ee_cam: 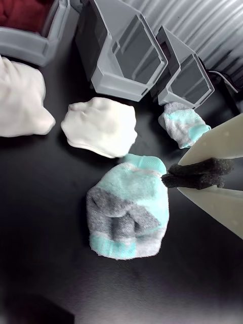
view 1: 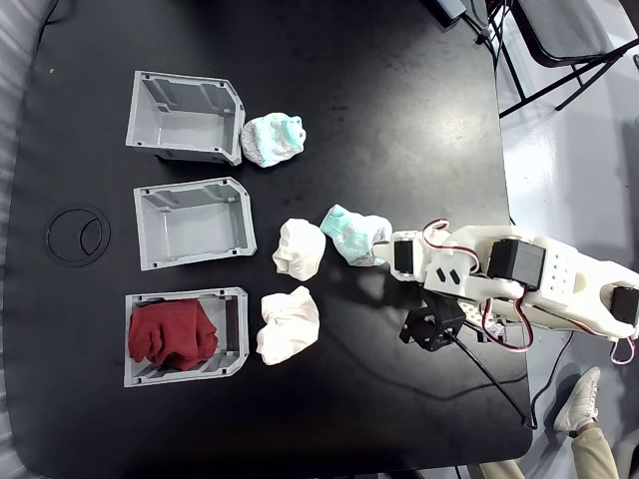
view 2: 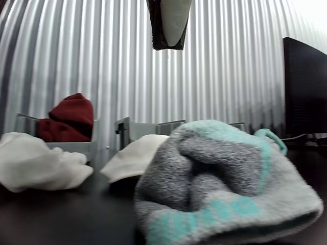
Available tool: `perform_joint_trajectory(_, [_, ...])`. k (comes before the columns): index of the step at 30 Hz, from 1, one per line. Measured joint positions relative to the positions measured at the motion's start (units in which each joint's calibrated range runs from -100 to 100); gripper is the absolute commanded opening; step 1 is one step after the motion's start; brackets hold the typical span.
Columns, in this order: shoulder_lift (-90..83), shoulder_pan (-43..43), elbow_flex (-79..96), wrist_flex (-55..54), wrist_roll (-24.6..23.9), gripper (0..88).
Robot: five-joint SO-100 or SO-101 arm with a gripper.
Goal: Put the sock in the container
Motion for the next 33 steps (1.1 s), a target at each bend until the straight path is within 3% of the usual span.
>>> perform_joint_trajectory(6, [0.1, 2.8, 0.0, 0.0, 7.0, 1.7])
perform_joint_trajectory(20, [14.1, 3.2, -5.8, 3.5, 8.6, 1.7])
perform_joint_trajectory(33, [15.8, 12.5, -12.7, 4.7, 12.4, 1.7])
